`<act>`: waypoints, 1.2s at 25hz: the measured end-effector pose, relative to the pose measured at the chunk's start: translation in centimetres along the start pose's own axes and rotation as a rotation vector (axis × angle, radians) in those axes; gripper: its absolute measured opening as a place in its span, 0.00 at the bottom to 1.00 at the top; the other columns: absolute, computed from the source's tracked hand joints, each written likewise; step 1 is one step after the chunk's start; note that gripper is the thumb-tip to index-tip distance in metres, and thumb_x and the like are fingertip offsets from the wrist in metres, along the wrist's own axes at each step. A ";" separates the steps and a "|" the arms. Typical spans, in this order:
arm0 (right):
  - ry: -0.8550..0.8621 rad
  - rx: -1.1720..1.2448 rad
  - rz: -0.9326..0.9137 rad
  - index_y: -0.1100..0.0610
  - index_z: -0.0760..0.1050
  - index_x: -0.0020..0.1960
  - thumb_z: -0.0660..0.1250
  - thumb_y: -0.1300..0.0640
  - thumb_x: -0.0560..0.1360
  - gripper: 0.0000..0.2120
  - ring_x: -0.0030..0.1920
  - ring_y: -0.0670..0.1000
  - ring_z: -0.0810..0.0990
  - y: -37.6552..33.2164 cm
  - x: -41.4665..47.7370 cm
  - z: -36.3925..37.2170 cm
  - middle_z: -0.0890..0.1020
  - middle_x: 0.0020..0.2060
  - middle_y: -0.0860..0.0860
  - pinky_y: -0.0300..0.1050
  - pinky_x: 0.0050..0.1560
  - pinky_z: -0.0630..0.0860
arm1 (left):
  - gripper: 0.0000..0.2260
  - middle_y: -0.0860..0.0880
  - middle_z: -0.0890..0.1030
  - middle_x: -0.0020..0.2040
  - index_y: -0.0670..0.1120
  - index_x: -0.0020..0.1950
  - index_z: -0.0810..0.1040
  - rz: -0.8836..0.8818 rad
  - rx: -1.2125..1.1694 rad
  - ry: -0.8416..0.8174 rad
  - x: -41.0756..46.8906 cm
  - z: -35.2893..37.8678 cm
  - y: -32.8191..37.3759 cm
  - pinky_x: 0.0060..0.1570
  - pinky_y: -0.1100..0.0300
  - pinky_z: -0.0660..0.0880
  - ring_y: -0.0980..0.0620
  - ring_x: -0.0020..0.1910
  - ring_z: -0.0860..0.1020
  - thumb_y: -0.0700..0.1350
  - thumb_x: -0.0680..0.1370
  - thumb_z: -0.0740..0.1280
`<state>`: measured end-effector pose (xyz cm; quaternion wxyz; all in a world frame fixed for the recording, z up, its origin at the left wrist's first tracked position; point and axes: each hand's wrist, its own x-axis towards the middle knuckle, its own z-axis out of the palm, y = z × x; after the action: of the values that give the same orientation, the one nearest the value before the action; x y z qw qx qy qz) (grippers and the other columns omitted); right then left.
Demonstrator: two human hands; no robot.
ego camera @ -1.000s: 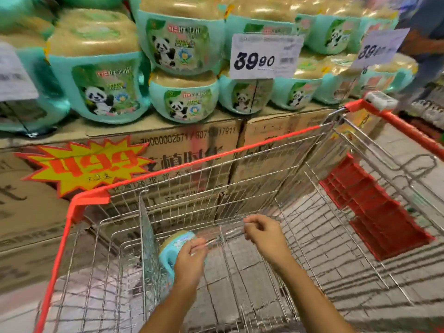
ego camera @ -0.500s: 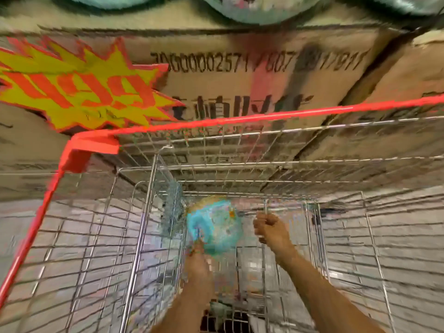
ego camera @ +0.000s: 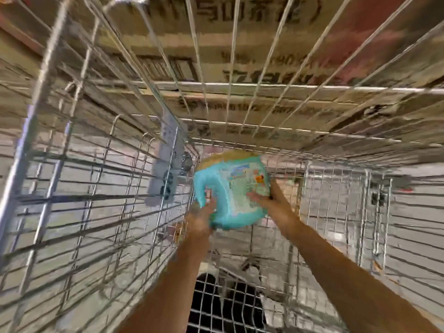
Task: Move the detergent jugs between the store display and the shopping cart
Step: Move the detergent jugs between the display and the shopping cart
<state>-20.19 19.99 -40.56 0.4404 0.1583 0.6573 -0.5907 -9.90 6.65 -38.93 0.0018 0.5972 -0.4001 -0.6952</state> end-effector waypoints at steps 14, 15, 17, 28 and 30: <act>0.042 0.175 -0.004 0.52 0.79 0.56 0.76 0.52 0.64 0.21 0.49 0.53 0.85 3.4 -9.1 -3.3 0.86 0.51 0.52 0.44 0.43 0.80 | 0.09 0.52 0.81 0.27 0.42 0.44 0.78 -0.158 0.264 -0.140 -5.9 -1.4 -0.6 0.20 0.70 0.68 0.57 0.23 0.78 0.30 0.74 0.63; 0.062 0.185 -0.018 0.52 0.80 0.56 0.76 0.52 0.64 0.20 0.49 0.53 0.85 2.8 -10.5 -3.6 0.86 0.50 0.52 0.43 0.42 0.80 | 0.08 0.52 0.82 0.28 0.40 0.46 0.77 -0.143 0.278 -0.168 -7.2 -1.2 0.0 0.20 0.70 0.69 0.58 0.23 0.78 0.30 0.74 0.63; 0.132 0.182 -0.046 0.52 0.79 0.55 0.75 0.53 0.67 0.17 0.46 0.50 0.85 1.3 -12.4 -3.7 0.86 0.47 0.49 0.40 0.39 0.80 | 0.09 0.49 0.84 0.34 0.39 0.52 0.77 -0.136 0.267 -0.173 -9.7 -0.4 1.2 0.23 0.67 0.72 0.56 0.27 0.81 0.30 0.74 0.64; 0.213 -0.004 -0.312 0.49 0.77 0.51 0.71 0.50 0.74 0.07 0.41 0.43 0.83 -10.6 -26.9 -1.8 0.84 0.44 0.46 0.30 0.35 0.75 | 0.15 0.49 0.79 0.44 0.49 0.54 0.73 0.327 0.299 -0.370 -25.3 0.1 10.9 0.31 0.61 0.74 0.49 0.42 0.78 0.30 0.75 0.63; 0.166 -0.032 -0.373 0.48 0.77 0.47 0.75 0.46 0.69 0.11 0.42 0.44 0.84 -13.8 -29.2 -0.8 0.86 0.45 0.47 0.37 0.39 0.79 | 0.15 0.49 0.79 0.44 0.51 0.51 0.73 0.427 0.256 -0.383 -28.0 -0.6 12.4 0.34 0.59 0.72 0.47 0.43 0.77 0.30 0.75 0.63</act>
<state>-14.16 26.33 -9.48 0.2702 0.0750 0.7186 -0.6364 -7.30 11.33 -8.77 -0.0025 0.3532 -0.5937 -0.7230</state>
